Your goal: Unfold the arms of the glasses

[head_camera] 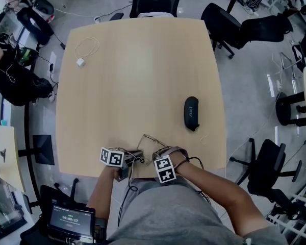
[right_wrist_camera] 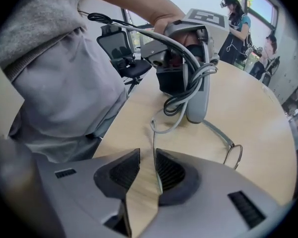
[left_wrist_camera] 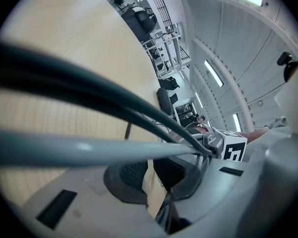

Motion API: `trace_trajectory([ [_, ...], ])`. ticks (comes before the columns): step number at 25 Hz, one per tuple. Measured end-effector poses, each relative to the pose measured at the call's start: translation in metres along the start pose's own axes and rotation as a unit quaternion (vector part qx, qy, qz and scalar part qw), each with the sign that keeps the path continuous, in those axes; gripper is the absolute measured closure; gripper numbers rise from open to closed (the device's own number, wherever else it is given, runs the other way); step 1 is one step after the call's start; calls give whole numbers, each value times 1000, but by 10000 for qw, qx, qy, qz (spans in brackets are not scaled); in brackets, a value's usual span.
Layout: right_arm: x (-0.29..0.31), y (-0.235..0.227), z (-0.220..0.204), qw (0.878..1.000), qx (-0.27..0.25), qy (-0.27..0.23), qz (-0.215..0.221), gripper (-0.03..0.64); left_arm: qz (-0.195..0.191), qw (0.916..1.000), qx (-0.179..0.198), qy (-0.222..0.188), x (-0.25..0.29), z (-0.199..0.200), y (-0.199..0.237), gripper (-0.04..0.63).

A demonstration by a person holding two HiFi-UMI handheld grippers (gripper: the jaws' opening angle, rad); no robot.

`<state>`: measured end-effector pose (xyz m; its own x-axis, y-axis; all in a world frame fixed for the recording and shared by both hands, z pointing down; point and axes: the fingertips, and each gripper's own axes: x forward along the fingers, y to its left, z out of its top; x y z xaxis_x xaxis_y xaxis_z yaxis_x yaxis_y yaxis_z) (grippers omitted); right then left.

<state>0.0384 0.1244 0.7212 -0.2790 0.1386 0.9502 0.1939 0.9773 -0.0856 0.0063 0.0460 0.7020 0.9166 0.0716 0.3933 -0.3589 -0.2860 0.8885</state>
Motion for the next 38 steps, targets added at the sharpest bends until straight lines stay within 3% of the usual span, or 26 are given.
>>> trace_trajectory([
  [9, -3, 2, -17, 9989, -430, 186, 96, 523, -145, 9996, -109, 204, -7, -13, 0, 581],
  [15, -5, 3, -30, 9947, -917, 423, 218, 542, 66, 9993, -13, 371, -12, -19, 8, 581],
  [22, -14, 12, -52, 9810, -1756, 783, 249, 548, 129, 9989, 313, 312, -13, -12, -7, 580],
  [27, -15, 27, -64, 9677, -2290, 1016, 283, 548, 457, 9947, 495, 771, 1, -28, 1, 575],
  [31, -17, 37, -75, 9561, -2715, 1080, 222, 548, 624, 9923, 627, 871, 5, -28, 3, 572],
  [36, -23, 44, -84, 9481, -3025, 982, 5, 548, 350, 9946, 899, 382, 18, 0, -38, 572],
  [38, -23, 45, -84, 9443, -3143, 972, -45, 548, 400, 9910, 1062, 704, 33, -9, -41, 574],
])
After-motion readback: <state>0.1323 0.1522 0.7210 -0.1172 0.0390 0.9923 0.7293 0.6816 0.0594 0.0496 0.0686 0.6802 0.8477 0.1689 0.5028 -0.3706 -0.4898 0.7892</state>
